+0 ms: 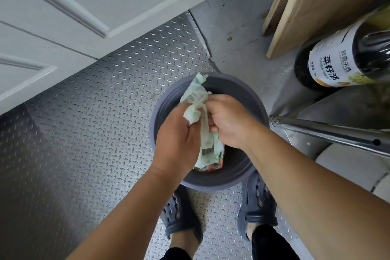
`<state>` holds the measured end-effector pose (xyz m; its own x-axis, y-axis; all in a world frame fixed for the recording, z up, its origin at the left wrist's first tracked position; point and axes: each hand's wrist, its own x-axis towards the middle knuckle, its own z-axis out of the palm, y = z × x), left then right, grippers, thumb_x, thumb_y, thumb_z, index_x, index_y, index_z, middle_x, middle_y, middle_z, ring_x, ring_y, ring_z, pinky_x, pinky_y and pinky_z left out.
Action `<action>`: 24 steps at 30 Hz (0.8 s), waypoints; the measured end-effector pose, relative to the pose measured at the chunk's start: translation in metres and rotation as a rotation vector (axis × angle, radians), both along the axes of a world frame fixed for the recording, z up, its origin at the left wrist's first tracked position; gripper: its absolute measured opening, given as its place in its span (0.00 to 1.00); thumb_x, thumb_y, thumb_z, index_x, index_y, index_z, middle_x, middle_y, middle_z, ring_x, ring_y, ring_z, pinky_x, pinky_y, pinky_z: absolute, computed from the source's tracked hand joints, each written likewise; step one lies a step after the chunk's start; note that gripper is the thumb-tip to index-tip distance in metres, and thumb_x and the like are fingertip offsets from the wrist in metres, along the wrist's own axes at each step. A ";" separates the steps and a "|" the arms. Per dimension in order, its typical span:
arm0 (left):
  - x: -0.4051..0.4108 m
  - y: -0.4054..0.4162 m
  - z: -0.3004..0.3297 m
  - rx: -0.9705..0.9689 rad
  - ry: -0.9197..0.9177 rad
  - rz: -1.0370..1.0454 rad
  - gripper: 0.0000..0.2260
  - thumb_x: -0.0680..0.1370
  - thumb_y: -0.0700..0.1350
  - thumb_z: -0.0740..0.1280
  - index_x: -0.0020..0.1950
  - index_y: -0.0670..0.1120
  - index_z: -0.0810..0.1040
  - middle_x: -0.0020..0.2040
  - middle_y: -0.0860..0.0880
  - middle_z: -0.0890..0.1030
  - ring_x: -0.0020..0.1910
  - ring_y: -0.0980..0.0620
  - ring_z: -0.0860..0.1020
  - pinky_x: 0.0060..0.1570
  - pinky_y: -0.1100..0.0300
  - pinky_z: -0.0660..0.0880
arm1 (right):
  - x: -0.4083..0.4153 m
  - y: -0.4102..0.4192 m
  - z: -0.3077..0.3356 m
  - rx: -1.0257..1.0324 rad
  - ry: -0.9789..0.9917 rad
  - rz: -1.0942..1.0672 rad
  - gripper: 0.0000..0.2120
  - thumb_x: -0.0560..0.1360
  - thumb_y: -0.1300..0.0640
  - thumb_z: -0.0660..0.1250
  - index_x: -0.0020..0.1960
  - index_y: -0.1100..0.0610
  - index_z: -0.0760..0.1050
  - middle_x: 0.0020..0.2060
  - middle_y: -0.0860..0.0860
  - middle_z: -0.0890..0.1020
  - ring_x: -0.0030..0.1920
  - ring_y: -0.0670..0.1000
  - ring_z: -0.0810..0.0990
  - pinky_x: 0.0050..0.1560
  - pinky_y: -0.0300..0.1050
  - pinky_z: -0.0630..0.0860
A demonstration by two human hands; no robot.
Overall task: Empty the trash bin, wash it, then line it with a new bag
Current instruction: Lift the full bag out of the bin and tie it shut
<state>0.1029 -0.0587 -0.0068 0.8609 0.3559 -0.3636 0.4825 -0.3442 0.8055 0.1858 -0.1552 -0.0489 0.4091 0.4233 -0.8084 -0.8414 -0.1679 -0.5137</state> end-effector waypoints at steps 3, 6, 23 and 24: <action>0.006 0.003 0.006 0.067 -0.040 -0.101 0.10 0.79 0.54 0.55 0.43 0.54 0.72 0.35 0.61 0.75 0.36 0.62 0.74 0.35 0.71 0.66 | -0.004 0.002 0.000 0.102 0.012 0.049 0.10 0.76 0.70 0.66 0.42 0.60 0.82 0.32 0.55 0.81 0.31 0.51 0.77 0.29 0.40 0.73; 0.015 0.001 0.013 0.155 -0.079 -0.225 0.12 0.79 0.50 0.59 0.48 0.45 0.78 0.42 0.54 0.78 0.43 0.50 0.77 0.42 0.57 0.71 | -0.007 -0.002 -0.005 0.069 0.081 0.144 0.19 0.79 0.67 0.62 0.33 0.59 0.82 0.28 0.52 0.81 0.34 0.52 0.79 0.35 0.37 0.77; 0.063 0.014 0.011 0.153 0.161 -0.435 0.13 0.82 0.49 0.59 0.38 0.52 0.68 0.35 0.55 0.73 0.41 0.49 0.72 0.39 0.58 0.62 | -0.010 -0.005 0.015 -0.059 -0.250 0.643 0.06 0.75 0.56 0.72 0.40 0.50 0.79 0.33 0.43 0.82 0.36 0.39 0.78 0.29 0.29 0.70; 0.065 0.010 0.012 0.150 0.160 -0.486 0.13 0.82 0.49 0.60 0.38 0.51 0.68 0.34 0.55 0.71 0.41 0.48 0.72 0.38 0.58 0.61 | -0.010 -0.002 0.013 -0.170 -0.341 0.635 0.09 0.78 0.57 0.68 0.40 0.50 0.75 0.33 0.43 0.79 0.36 0.41 0.77 0.31 0.30 0.71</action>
